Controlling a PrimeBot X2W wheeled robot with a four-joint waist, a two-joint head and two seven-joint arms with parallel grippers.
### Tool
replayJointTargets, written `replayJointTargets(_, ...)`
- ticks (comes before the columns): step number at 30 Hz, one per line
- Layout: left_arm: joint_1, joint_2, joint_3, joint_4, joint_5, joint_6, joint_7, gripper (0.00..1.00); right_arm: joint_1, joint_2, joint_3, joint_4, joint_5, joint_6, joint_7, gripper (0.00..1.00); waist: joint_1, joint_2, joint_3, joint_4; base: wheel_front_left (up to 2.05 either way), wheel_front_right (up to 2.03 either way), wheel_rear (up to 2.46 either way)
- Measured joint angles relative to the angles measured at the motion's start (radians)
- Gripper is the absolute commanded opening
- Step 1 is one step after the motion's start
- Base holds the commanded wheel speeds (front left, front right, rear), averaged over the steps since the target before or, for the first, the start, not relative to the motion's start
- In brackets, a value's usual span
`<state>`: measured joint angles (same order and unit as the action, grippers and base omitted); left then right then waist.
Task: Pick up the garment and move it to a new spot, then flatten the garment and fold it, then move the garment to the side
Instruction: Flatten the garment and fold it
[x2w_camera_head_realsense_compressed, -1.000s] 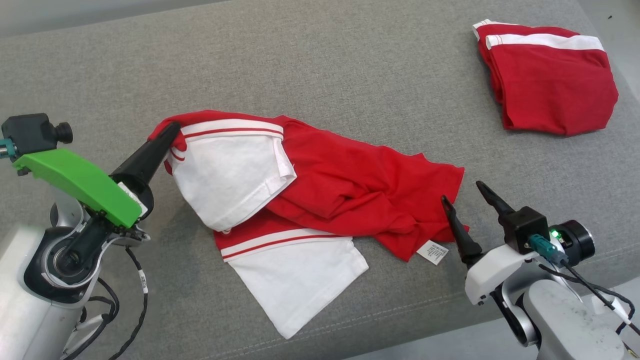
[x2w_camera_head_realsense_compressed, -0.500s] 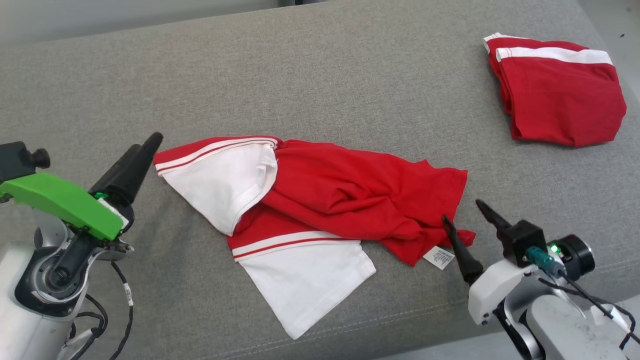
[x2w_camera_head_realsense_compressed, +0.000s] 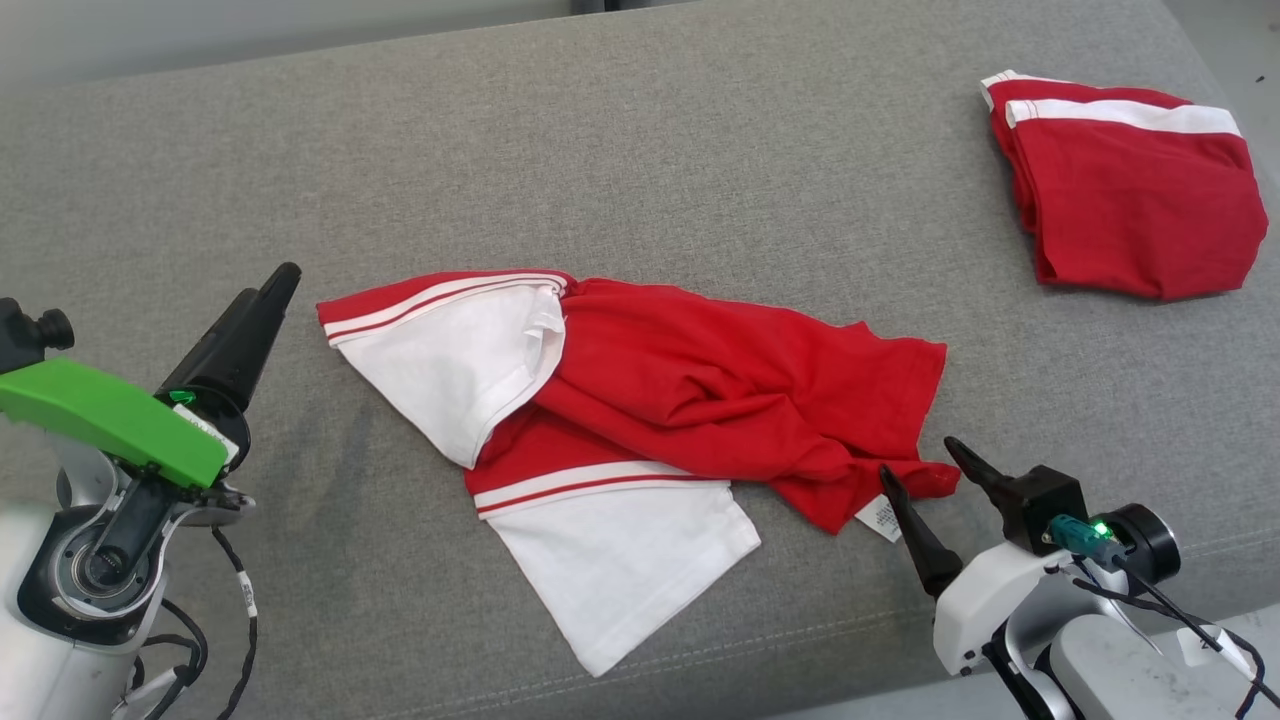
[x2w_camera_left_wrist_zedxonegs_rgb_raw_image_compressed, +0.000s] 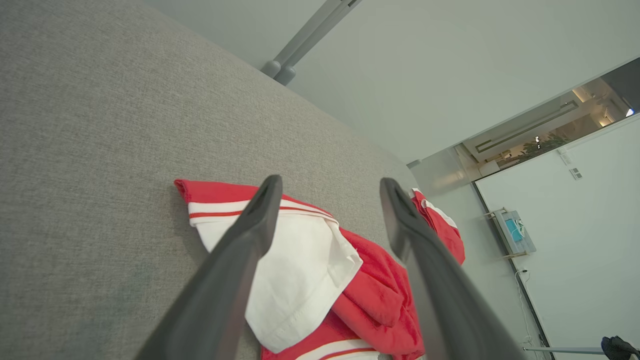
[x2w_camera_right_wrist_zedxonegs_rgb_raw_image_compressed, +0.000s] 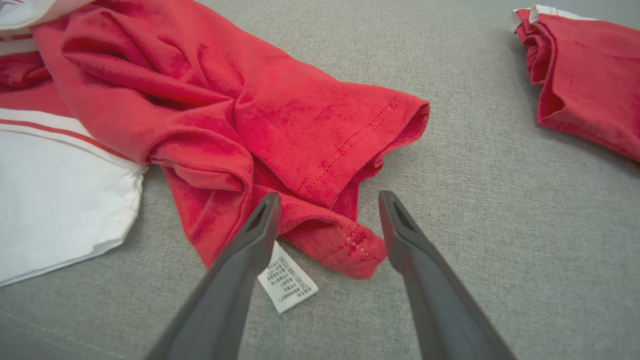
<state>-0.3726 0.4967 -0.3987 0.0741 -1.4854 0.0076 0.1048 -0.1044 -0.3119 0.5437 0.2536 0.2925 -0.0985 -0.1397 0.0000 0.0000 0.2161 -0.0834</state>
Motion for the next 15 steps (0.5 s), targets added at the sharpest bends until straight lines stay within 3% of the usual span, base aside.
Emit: replayJointTargets(15, 0.057, 0.061, -0.027, -0.021, 0.132, -0.014, -0.071, 1.0, -0.011, 0.015, -0.039, 0.051, 0.077, 0.028, 0.018, 1.0, 0.0, 0.0, -0.023, 0.033, 0.0, 0.0, 0.0)
